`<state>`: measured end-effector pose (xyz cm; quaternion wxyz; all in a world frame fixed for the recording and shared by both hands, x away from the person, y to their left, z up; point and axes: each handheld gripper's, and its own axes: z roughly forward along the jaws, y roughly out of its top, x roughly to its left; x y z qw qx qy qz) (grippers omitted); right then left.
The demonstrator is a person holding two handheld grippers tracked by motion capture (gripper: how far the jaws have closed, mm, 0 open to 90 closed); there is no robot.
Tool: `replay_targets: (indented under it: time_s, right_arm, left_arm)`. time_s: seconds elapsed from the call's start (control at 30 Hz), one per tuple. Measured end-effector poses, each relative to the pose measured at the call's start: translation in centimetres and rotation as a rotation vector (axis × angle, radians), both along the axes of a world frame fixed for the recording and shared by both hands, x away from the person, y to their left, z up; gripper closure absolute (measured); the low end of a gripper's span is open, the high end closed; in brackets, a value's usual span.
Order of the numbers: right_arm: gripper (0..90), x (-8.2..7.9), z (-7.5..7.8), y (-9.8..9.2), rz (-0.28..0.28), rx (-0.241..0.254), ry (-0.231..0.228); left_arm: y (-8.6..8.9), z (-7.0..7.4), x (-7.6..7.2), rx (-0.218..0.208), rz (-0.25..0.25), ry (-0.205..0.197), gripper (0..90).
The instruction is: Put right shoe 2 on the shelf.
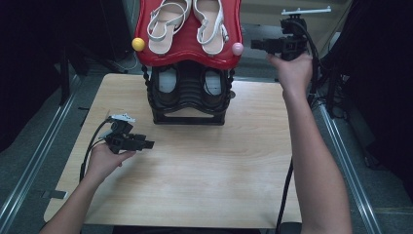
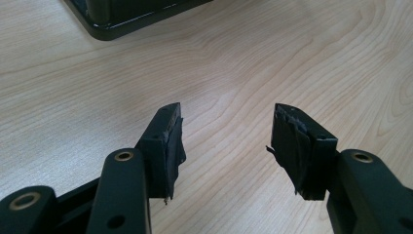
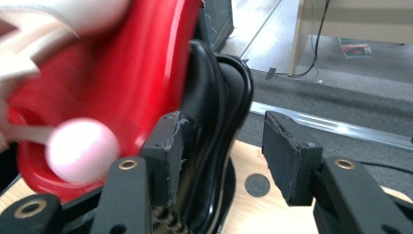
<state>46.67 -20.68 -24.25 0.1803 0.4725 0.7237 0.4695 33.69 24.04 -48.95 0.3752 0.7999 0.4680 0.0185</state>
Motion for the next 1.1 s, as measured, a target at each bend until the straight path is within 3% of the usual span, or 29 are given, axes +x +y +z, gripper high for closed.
replay_targets:
  time_s: [0.23,0.53,0.7,0.9,1.1]
  right_arm:
    - [44.2,-0.4,-2.5,-1.4,-0.016,0.022,0.021]
    - [37.8,-1.1,-5.1,-1.7,-0.027,0.019,0.038]
    - [35.7,-1.4,-6.2,-2.0,-0.027,0.033,0.047]
    - [32.9,-2.0,-7.5,-2.3,-0.020,0.055,0.058]
    - [32.7,-2.6,-8.8,-2.6,-0.007,0.063,0.066]
  left_arm:
    - [0.0,0.0,-0.1,-0.002,0.002,-0.007,45.1]
    - [0.1,0.2,-0.2,-0.019,-0.006,-0.026,42.0]
    - [0.3,0.4,-0.2,-0.063,0.001,-0.044,38.1]
    - [0.4,0.3,-0.3,-0.030,0.002,-0.054,36.7]
    - [0.4,0.3,-0.3,-0.030,-0.004,-0.059,36.6]
